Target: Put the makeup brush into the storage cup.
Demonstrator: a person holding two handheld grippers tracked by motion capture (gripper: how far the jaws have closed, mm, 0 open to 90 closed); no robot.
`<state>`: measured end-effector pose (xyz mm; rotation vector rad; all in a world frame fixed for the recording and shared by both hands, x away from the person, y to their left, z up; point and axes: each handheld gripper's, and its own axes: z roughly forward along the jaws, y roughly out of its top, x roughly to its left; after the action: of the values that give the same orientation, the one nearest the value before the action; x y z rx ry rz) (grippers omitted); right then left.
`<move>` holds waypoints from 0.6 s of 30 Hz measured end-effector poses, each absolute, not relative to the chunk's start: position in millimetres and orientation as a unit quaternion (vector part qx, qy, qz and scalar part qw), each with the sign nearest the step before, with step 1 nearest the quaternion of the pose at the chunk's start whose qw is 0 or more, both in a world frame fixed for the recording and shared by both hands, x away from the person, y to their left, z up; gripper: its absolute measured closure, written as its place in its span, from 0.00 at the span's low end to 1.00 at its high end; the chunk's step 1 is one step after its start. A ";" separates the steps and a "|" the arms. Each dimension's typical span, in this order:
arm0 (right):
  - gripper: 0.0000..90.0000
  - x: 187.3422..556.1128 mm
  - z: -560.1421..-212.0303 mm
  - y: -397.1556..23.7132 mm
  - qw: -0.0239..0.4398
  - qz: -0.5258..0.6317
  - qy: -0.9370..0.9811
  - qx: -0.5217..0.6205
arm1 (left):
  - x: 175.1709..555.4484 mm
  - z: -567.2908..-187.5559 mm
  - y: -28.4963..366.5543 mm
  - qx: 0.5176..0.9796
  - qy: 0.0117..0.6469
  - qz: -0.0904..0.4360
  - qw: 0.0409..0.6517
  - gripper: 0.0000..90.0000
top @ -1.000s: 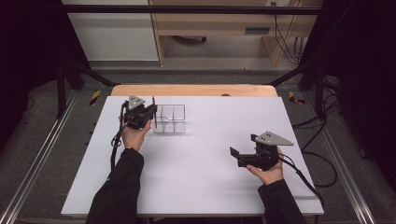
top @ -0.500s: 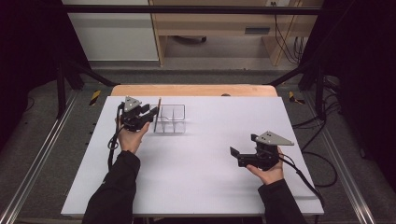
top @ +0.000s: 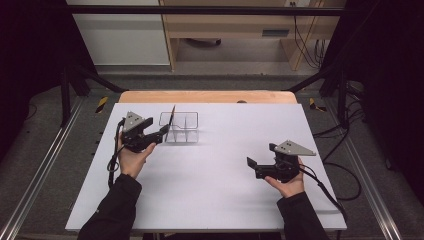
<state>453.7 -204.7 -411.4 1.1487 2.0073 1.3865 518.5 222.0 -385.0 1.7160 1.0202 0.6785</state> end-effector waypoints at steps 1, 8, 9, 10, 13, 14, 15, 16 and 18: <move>0.04 453.6 -411.3 -204.8 0.221 0.502 0.726 0.415 | 515.6 -385.5 222.9 0.708 0.420 0.277 0.495 0.36; 0.04 453.7 -411.7 -204.2 0.220 0.502 0.726 0.415 | 496.6 -390.5 223.1 0.716 0.410 0.263 0.500 0.29; 0.04 453.5 -411.6 -204.2 0.219 0.502 0.726 0.415 | 493.9 -391.8 222.8 0.717 0.409 0.261 0.500 0.28; 0.04 453.4 -411.5 -204.5 0.220 0.502 0.727 0.415 | 491.3 -393.1 222.6 0.719 0.408 0.259 0.499 0.27; 0.04 453.0 -410.9 -204.9 0.220 0.503 0.725 0.415 | 484.0 -397.2 222.0 0.720 0.407 0.257 0.499 0.23; 0.04 453.1 -410.8 -205.1 0.220 0.503 0.726 0.415 | 481.6 -398.4 222.3 0.719 0.408 0.258 0.500 0.23; 0.04 453.0 -410.8 -205.2 0.221 0.503 0.726 0.414 | 479.6 -399.6 222.5 0.718 0.409 0.257 0.501 0.22; 0.04 452.9 -410.7 -205.2 0.221 0.503 0.726 0.414 | 477.9 -400.8 222.9 0.719 0.410 0.255 0.500 0.21; 0.04 452.8 -410.7 -205.4 0.221 0.501 0.727 0.414 | 474.3 -402.9 223.5 0.718 0.413 0.254 0.499 0.19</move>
<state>452.8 -205.4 -410.7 1.1444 2.0089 1.3857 474.3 223.5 -402.9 1.7377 0.9979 0.6132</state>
